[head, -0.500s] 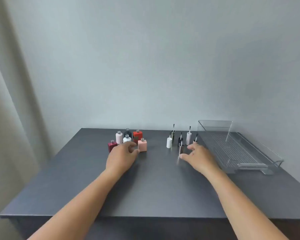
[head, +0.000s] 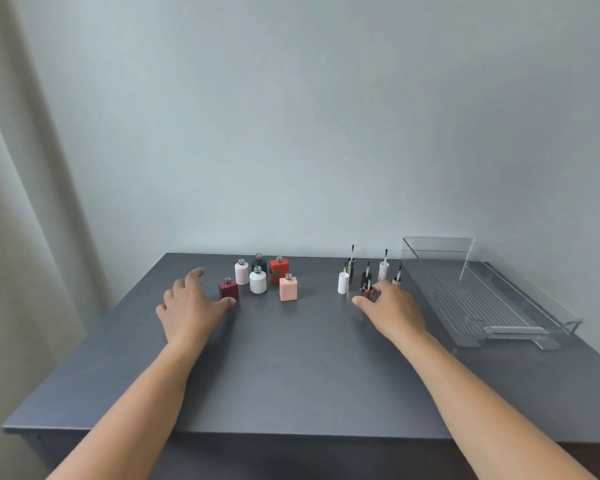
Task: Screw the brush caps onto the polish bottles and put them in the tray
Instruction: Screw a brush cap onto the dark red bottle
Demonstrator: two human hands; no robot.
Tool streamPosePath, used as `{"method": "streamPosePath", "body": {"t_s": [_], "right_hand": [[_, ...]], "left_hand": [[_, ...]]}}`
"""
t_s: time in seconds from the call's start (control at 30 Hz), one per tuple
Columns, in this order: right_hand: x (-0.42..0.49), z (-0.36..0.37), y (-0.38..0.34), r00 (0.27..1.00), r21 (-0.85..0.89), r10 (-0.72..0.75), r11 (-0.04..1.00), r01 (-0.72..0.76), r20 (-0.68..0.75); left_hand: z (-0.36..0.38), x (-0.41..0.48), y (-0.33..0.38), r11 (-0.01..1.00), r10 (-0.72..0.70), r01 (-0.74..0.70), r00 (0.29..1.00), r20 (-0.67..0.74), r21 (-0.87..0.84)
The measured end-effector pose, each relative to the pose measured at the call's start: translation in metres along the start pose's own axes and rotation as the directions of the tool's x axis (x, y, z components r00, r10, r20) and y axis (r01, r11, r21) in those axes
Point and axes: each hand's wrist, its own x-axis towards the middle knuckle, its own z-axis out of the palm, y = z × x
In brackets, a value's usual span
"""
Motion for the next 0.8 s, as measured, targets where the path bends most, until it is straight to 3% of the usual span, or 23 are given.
{"method": "streamPosePath", "body": {"t_s": [0.17, 0.43, 0.57, 0.8], "right_hand": [[0.003, 0.002, -0.001, 1.0, -0.017, -0.001, 1.0, 0.0, -0.017], [0.0, 0.002, 0.0, 1.0, 0.041, 0.008, 0.999, -0.007, -0.029], [-0.005, -0.001, -0.002, 0.999, 0.196, 0.012, 0.981, -0.004, -0.039], [-0.02, -0.001, -0.011, 0.997, 0.5, -0.069, 0.863, 0.075, -0.03]], "left_hand": [[0.006, 0.011, -0.004, 0.999, 0.008, -0.012, 0.993, 0.119, 0.03], [0.01, 0.014, -0.006, 0.998, 0.059, -0.059, 0.991, 0.123, -0.004], [0.002, 0.001, 0.001, 0.991, 0.063, -0.045, 0.987, 0.147, -0.128], [0.005, -0.047, 0.024, 0.929, 0.225, -0.128, 0.94, 0.257, -0.347]]}}
